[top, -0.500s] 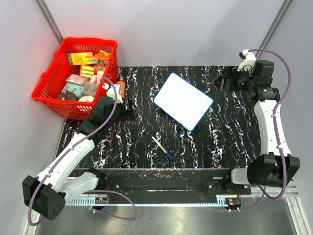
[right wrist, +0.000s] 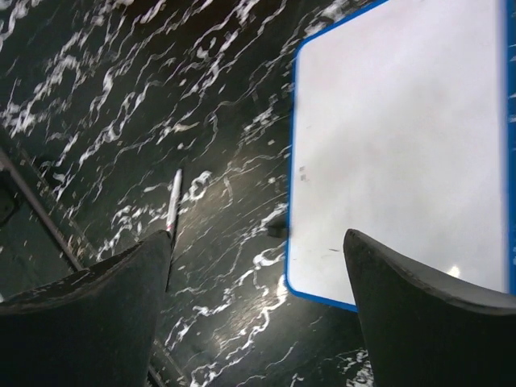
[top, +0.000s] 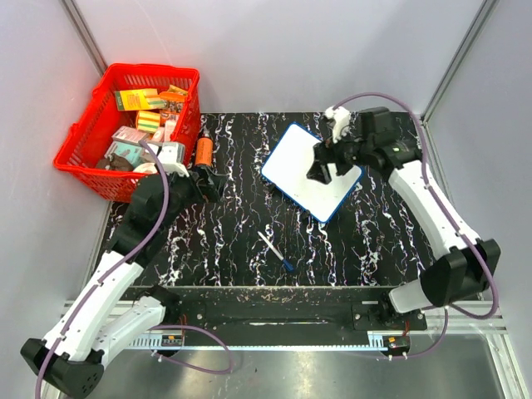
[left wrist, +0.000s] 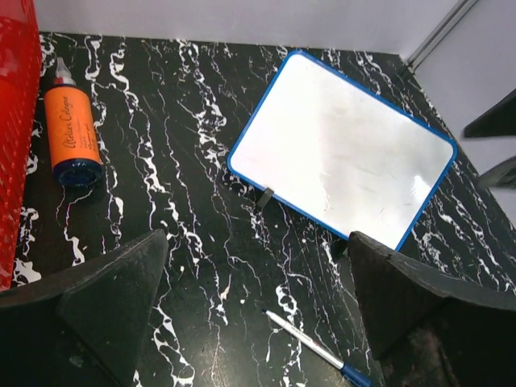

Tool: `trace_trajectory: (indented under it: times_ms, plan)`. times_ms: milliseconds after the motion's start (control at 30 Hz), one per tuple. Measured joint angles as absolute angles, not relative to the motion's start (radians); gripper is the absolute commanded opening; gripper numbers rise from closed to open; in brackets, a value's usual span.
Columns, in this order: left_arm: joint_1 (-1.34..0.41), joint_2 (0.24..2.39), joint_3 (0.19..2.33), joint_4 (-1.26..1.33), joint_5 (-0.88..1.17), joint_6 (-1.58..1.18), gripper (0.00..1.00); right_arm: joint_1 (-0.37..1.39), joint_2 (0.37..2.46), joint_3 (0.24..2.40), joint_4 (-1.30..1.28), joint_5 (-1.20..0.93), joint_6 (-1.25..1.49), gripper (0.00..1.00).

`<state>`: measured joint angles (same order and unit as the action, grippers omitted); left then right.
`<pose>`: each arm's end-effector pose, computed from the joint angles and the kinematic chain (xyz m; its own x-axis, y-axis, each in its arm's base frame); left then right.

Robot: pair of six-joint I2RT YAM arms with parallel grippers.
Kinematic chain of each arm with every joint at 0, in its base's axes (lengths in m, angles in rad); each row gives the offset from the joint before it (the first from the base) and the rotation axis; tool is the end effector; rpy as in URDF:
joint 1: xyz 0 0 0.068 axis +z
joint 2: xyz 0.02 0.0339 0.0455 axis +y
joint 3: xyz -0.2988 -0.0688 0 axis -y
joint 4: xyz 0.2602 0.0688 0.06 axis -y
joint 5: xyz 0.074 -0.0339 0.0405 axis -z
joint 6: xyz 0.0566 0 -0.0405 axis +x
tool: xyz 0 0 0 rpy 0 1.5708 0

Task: Write a sentence on the whiteboard
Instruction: Pick up the whiteboard marker without the cap from the corner of the board.

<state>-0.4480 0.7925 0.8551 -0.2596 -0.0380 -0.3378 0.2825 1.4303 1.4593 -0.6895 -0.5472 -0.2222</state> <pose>0.1760 -0.0822 0.3769 -0.2988 -0.2238 -0.9277 0.3182 0.8931 -0.3180 0.3117 0.1211 0.4018 -0.4353 -0.3223 -0.8406 -0.7469 0.6506 0.1373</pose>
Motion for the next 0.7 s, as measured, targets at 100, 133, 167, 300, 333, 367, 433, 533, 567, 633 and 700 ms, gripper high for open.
trace_trajectory:
  times_ms: [100, 133, 167, 300, 333, 367, 433, 533, 567, 633, 700]
  plan:
    - [-0.448, 0.787, 0.872, -0.261, -0.049, -0.348, 0.99, 0.36, 1.487, 1.457, -0.706, -0.543, -0.242, 0.88]
    - [-0.448, 0.787, 0.876, -0.263, -0.052, -0.352, 0.99, 0.394, 1.507, 1.451, -0.705, -0.54, -0.248, 0.86]
    - [-0.448, 0.787, 0.879, -0.268, -0.059, -0.356, 0.99, 0.425, 1.525, 1.442, -0.704, -0.538, -0.252, 0.85]
    - [-0.448, 0.783, 0.902, -0.305, -0.093, -0.375, 0.99, 0.554, 1.59, 1.39, -0.702, -0.532, -0.255, 0.78]
    - [-0.448, 0.778, 0.905, -0.311, -0.104, -0.378, 0.99, 0.579, 1.604, 1.378, -0.7, -0.531, -0.255, 0.74]
    - [-0.448, 0.772, 0.908, -0.319, -0.115, -0.381, 0.99, 0.612, 1.62, 1.361, -0.696, -0.53, -0.252, 0.73]
    - [-0.448, 0.751, 0.91, -0.332, -0.142, -0.39, 0.99, 0.657, 1.648, 1.333, -0.689, -0.523, -0.244, 0.71]
    - [-0.448, 0.706, 0.91, -0.354, -0.182, -0.4, 0.99, 0.714, 1.691, 1.298, -0.672, -0.51, -0.233, 0.71]
    - [-0.448, 0.698, 0.91, -0.355, -0.19, -0.401, 0.99, 0.732, 1.704, 1.285, -0.666, -0.503, -0.229, 0.71]
    - [-0.448, 0.685, 0.91, -0.361, -0.202, -0.401, 0.99, 0.763, 1.724, 1.264, -0.655, -0.487, -0.222, 0.68]
    - [-0.448, 0.68, 0.912, -0.366, -0.204, -0.401, 0.99, 0.794, 1.753, 1.26, -0.653, -0.471, -0.216, 0.64]
